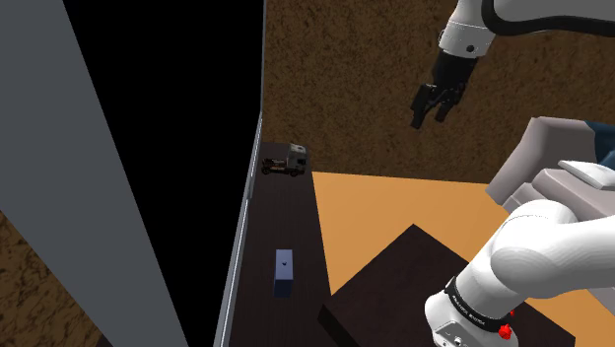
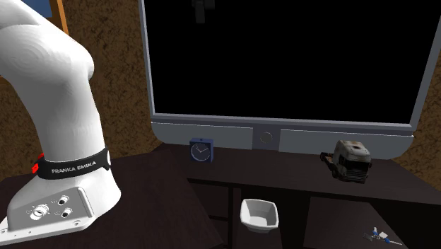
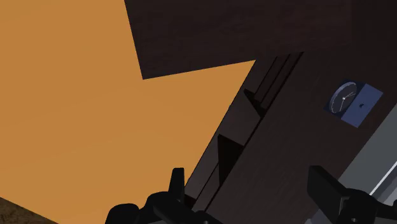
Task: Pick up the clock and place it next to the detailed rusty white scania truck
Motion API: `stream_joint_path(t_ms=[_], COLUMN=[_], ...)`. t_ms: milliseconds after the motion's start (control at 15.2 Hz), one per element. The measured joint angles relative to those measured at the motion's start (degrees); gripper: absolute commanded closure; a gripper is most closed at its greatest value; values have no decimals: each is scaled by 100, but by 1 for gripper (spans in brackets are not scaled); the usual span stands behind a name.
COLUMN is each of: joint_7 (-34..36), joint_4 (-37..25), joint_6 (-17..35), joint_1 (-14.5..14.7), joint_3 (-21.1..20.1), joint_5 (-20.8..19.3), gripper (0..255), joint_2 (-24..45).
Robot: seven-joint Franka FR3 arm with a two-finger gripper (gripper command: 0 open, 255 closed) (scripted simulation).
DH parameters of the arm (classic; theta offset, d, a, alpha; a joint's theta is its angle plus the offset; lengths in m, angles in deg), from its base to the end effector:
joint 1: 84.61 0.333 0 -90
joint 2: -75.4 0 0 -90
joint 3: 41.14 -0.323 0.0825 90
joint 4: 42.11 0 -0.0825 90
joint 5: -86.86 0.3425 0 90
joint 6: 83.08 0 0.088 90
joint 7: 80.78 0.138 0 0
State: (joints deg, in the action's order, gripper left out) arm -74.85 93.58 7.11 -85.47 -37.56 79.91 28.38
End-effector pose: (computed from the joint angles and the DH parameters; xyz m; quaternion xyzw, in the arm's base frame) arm 0.2503 -0.0419 0.5681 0.9959 -0.0813 0.0136 0.0375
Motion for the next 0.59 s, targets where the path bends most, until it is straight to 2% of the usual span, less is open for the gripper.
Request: stream_joint_path(t_ms=[264,594], joint_7=[266,839], joint_4=[327,1076], joint_6=[247,1010], joint_1=[41,144], joint_3=[-165,-511], joint_5=[138,434], gripper=[0,0], joint_2=[-53,-1])
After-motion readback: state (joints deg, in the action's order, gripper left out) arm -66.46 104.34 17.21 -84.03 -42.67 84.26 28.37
